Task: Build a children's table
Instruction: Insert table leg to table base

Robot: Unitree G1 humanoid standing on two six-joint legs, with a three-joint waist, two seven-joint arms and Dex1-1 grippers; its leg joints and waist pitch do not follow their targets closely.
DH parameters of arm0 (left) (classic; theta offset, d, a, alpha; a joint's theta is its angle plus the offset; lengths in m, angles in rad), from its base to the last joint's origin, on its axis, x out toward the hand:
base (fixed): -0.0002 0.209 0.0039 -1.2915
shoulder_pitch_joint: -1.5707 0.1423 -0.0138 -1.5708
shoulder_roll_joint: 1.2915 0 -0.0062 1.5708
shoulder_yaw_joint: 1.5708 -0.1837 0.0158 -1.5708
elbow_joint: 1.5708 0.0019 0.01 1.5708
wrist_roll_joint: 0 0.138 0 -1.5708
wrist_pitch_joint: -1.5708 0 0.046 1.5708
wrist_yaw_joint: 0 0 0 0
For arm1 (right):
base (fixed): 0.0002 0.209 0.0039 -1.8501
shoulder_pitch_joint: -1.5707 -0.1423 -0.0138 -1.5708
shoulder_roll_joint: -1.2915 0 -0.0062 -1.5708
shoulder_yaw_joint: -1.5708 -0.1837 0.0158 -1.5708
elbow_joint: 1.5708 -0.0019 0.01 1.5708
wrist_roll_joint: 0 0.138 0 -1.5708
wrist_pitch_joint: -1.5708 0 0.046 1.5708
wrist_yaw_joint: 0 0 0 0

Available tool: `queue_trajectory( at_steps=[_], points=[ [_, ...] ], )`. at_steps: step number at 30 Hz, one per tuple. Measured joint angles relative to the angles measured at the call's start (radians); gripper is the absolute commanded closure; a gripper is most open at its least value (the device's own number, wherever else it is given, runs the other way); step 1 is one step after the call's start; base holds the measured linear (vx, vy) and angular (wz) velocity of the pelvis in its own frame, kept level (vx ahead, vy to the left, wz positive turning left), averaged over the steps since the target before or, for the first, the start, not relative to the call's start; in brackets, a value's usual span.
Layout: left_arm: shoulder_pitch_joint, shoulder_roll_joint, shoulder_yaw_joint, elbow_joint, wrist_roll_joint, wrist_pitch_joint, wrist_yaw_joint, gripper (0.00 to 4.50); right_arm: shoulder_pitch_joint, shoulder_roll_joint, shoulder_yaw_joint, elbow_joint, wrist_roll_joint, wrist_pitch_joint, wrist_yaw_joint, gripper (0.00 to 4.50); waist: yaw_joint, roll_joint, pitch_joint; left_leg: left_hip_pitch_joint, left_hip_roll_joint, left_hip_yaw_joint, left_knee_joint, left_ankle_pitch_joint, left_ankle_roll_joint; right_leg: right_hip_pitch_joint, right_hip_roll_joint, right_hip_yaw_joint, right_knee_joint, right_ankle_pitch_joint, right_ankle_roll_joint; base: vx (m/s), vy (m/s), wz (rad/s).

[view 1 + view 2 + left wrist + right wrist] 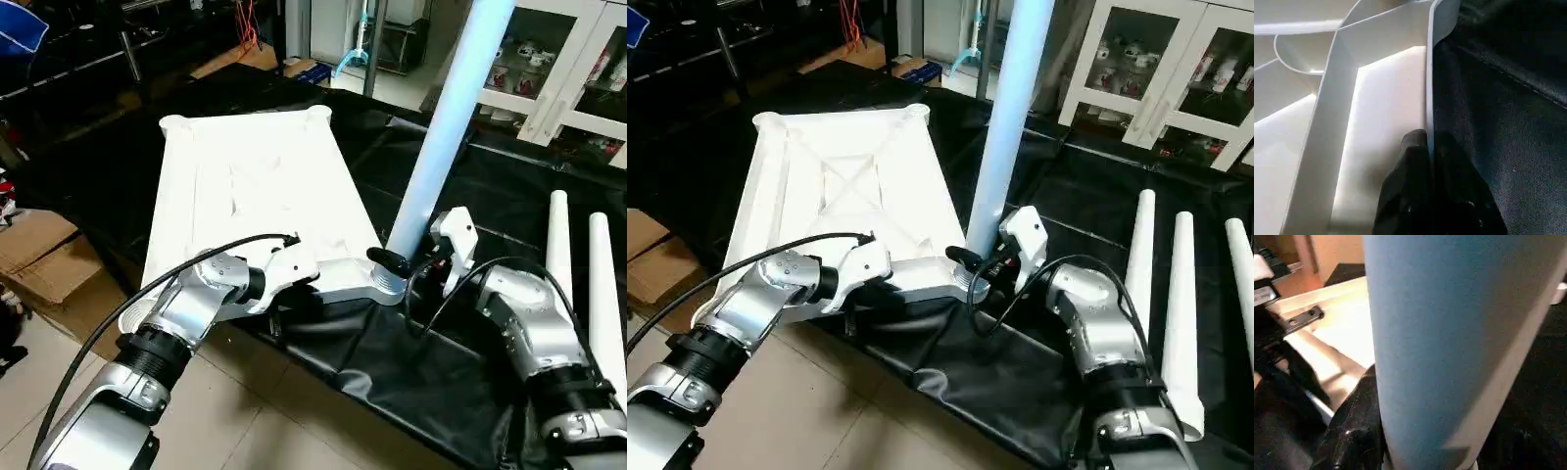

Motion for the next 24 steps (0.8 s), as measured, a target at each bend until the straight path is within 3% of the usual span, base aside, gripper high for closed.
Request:
queue_trajectory(
  at_steps=[13,24],
  points=[
    [0.01,-0.008,0.0,0.003,0.001,0.006,0.008,4.5,0.058,0.053,-0.044,-0.005,0.032,-0.028,-0.061,2.64,-0.002,-0.003,-0.004,0.009,-0.002,0.0,-0.011,0.0,-0.001,0.005,0.0,0.0,-0.015,-0.001,0.001,0.0,0.0,0.0],
    [0.021,-0.009,0.0,0.003,0.001,0.009,0.005,4.5,0.078,0.031,0.017,-0.037,-0.031,-0.056,-0.077,2.64,-0.003,-0.01,-0.016,0.01,-0.003,0.0,-0.016,-0.002,-0.004,0.005,0.0,0.0,-0.018,-0.001,0.002,0.0,0.0,0.0]
  ],
)
